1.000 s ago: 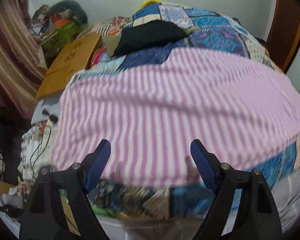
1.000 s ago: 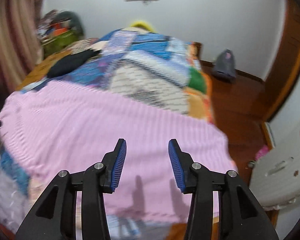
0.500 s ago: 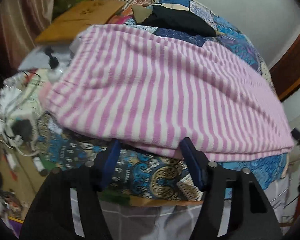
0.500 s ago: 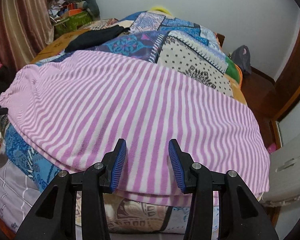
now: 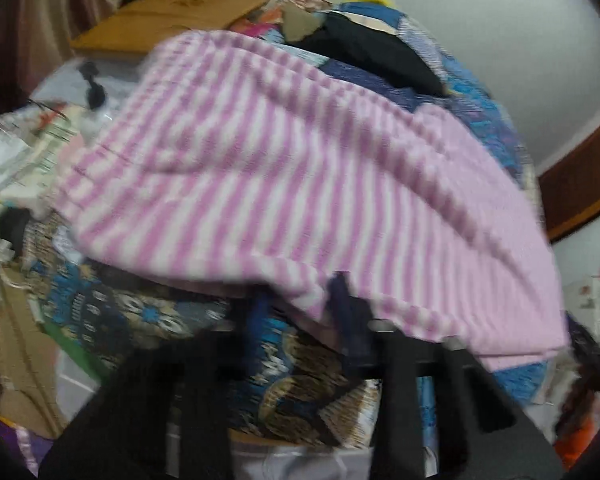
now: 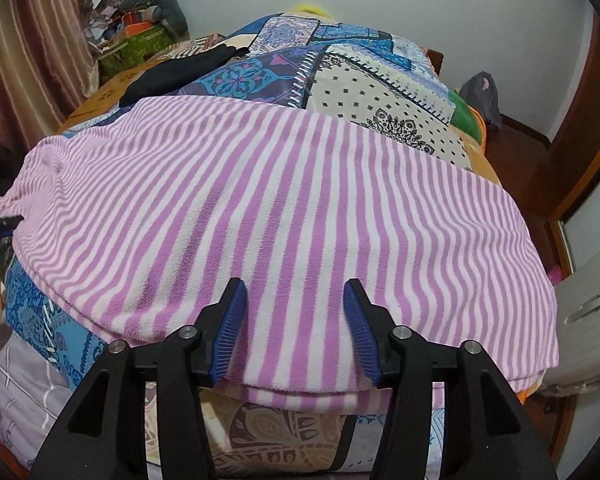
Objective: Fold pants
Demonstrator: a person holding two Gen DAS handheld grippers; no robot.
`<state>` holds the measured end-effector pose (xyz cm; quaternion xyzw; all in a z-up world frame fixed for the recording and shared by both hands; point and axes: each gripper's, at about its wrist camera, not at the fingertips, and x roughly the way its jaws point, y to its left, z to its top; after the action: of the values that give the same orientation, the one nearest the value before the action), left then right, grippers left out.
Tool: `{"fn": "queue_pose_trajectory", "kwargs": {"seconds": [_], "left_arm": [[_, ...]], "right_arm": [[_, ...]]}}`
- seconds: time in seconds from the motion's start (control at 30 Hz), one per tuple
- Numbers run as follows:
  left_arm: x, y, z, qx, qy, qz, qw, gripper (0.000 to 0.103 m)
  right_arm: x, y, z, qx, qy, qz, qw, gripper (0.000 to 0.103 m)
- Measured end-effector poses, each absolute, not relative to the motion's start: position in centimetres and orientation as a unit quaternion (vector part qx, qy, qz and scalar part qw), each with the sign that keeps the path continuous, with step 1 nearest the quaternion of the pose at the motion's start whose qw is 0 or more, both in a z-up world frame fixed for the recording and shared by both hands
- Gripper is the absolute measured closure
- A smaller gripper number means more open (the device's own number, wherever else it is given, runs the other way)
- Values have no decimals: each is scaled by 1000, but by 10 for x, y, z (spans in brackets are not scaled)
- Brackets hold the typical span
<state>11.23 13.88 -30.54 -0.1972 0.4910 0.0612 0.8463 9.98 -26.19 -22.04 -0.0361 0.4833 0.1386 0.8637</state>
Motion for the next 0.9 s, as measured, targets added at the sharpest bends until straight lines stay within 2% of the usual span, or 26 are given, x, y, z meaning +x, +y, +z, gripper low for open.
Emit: {"fn": "queue_pose_trajectory", "kwargs": {"seconds": [0.07, 0.2, 0.27, 0.5, 0.67, 0.7, 0.8, 0.87, 0.9], "left_arm": [[112, 130, -302, -167, 483, 73, 856, 90], [105, 104, -296, -48, 479, 88, 872, 94], [98, 102, -298, -20, 485, 89, 869, 96], [78, 137, -310, -46, 511, 131, 848, 102], [67, 160, -283, -92, 491, 106, 860, 101], [67, 161, -274, -85, 483, 106, 865, 100], [83, 167, -248, -78, 455, 97, 882, 86], [100, 174, -237, -82, 444, 84, 888, 68], [109, 177, -234, -84, 440, 79, 891, 63]], "right_arm": [[99, -265, -221, -27, 484, 140, 864, 54], [97, -268, -222, -25, 481, 138, 866, 53], [97, -270, -222, -25, 479, 138, 866, 53], [97, -270, -221, -38, 480, 140, 865, 53], [103, -254, -196, -81, 460, 153, 871, 53], [106, -247, -187, -86, 453, 163, 872, 53], [123, -224, -166, -93, 432, 195, 876, 52], [139, -204, -154, -94, 422, 220, 874, 50], [148, -190, -149, -95, 417, 233, 873, 49]]}}
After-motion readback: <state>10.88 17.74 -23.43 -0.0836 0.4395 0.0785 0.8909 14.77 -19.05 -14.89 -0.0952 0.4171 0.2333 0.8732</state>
